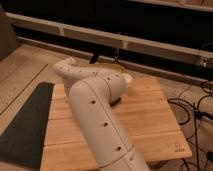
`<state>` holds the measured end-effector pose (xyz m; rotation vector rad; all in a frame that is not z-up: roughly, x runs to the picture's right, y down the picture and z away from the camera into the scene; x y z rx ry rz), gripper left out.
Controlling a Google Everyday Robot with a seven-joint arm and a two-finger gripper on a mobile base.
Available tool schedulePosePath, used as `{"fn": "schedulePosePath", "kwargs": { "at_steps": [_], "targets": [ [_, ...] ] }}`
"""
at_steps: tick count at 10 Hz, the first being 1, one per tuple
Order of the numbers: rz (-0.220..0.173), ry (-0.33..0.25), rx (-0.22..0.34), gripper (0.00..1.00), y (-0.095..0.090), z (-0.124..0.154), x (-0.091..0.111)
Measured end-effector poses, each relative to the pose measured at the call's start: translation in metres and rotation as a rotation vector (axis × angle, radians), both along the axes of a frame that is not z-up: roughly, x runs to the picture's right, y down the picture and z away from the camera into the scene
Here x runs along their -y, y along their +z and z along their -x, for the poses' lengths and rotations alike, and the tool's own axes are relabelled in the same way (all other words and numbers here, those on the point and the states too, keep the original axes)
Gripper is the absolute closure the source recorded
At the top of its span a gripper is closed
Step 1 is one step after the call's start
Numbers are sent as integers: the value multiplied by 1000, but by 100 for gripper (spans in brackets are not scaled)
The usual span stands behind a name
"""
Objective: Place the white sponge in the ceramic cup
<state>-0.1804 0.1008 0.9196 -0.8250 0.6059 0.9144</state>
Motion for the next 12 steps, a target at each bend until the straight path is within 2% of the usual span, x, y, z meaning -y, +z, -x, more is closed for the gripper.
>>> {"fn": "schedulePosePath", "kwargs": {
  "at_steps": [3, 4, 8, 10, 12],
  "targets": [
    [37, 0, 14, 94, 5, 0, -7],
    [38, 0, 18, 98, 7, 0, -7],
    [49, -1, 55, 98, 12, 7, -10],
    [14, 4, 82, 98, 8, 17, 3],
    [-80, 0, 106, 98, -9, 28, 38]
  ]
}}
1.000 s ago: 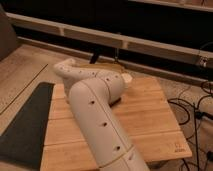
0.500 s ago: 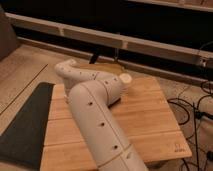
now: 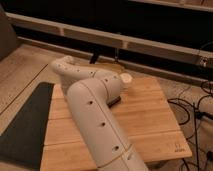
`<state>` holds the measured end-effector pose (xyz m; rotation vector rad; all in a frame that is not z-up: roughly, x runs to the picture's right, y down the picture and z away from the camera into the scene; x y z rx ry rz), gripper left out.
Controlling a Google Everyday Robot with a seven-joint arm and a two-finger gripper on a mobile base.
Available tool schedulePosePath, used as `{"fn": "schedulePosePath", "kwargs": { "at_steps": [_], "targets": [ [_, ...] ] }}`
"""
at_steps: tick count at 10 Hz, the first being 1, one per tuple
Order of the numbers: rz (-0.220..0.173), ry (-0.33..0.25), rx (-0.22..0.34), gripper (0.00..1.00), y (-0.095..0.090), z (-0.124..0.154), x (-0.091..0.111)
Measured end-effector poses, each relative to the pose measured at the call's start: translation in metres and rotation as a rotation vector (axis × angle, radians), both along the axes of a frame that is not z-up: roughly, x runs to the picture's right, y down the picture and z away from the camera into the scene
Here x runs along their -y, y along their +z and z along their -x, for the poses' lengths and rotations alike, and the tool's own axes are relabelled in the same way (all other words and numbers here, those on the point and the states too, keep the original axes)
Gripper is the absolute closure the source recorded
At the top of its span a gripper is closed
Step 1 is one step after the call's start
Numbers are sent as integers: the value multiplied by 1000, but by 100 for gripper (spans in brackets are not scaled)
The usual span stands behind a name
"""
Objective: Place the white sponge in the ceramic cup
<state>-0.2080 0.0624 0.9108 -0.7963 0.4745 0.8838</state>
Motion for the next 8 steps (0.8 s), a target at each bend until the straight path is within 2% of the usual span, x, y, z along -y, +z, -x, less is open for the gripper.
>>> {"fn": "schedulePosePath", "kwargs": {
  "at_steps": [2, 3, 8],
  "targets": [
    [-77, 15, 23, 98, -24, 9, 29],
    [-124, 31, 39, 98, -43, 15, 46],
    [-302, 85, 101, 98, -121, 30, 100]
  ]
}}
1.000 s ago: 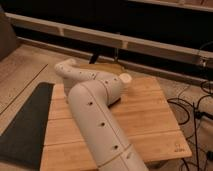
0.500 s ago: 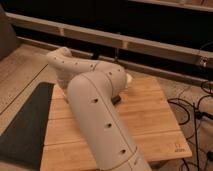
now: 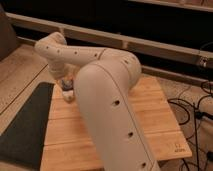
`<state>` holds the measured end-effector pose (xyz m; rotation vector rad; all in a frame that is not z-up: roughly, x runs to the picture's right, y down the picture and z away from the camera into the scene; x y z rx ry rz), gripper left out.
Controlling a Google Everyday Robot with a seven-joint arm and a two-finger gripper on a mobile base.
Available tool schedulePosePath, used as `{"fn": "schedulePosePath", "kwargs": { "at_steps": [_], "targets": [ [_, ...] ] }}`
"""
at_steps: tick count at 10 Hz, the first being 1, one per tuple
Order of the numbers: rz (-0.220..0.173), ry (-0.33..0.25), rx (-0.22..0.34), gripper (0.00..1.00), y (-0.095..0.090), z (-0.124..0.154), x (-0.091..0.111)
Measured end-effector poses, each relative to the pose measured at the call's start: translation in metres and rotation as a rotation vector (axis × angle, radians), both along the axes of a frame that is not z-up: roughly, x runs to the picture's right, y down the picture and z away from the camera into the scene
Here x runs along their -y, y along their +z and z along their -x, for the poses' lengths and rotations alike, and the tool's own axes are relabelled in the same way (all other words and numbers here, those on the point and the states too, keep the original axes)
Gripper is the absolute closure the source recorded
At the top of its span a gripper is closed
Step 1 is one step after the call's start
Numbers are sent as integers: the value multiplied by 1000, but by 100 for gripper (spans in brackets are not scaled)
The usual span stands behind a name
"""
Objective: Place the white sponge in the ceramic cup
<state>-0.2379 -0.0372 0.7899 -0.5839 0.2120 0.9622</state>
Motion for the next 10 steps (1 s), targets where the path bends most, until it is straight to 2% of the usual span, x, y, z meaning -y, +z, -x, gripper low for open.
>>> {"fn": "schedulePosePath", "kwargs": {
  "at_steps": [2, 3, 5, 8, 10],
  "targets": [
    [-21, 45, 37, 98, -13, 5, -2],
    [-13, 77, 57, 98, -15, 8, -12],
    [-32, 164, 85, 98, -14, 1, -20],
    [-52, 248, 55, 98, -6, -36, -22],
    [-90, 266, 1, 98, -1, -73, -3]
  ]
}}
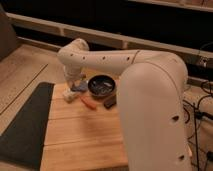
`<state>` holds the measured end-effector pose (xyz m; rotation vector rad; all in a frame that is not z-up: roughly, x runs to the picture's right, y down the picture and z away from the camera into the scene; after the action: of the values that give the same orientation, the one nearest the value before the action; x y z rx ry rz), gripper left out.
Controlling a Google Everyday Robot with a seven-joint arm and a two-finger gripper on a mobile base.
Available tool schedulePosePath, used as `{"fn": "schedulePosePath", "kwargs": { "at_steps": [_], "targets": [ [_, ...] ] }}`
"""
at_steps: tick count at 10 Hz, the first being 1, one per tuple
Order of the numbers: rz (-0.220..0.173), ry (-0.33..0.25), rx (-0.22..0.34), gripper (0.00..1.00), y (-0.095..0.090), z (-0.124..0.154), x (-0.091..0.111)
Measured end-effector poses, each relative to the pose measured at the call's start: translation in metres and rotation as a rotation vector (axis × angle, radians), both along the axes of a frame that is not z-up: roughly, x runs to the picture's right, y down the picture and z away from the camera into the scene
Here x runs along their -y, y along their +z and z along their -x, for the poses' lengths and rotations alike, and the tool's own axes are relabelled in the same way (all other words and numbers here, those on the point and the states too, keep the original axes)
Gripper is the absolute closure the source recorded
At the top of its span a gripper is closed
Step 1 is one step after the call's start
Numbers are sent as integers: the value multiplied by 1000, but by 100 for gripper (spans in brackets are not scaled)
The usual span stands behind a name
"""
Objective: Place the white sponge in the ceramic cup
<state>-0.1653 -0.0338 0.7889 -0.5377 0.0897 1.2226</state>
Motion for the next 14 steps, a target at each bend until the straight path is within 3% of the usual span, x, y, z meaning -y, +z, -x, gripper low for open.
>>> {"fn": "schedulePosePath", "kwargs": {
  "at_steps": [2, 4, 7, 12, 14],
  "targets": [
    [-50, 18, -70, 98, -8, -40, 42],
    [-84, 60, -115, 98, -19, -76, 72],
    [-75, 194, -216, 98, -28, -162, 88],
    [-71, 198, -217, 98, -27, -161, 88],
    [-99, 214, -289, 98, -20, -196, 106]
  ]
}}
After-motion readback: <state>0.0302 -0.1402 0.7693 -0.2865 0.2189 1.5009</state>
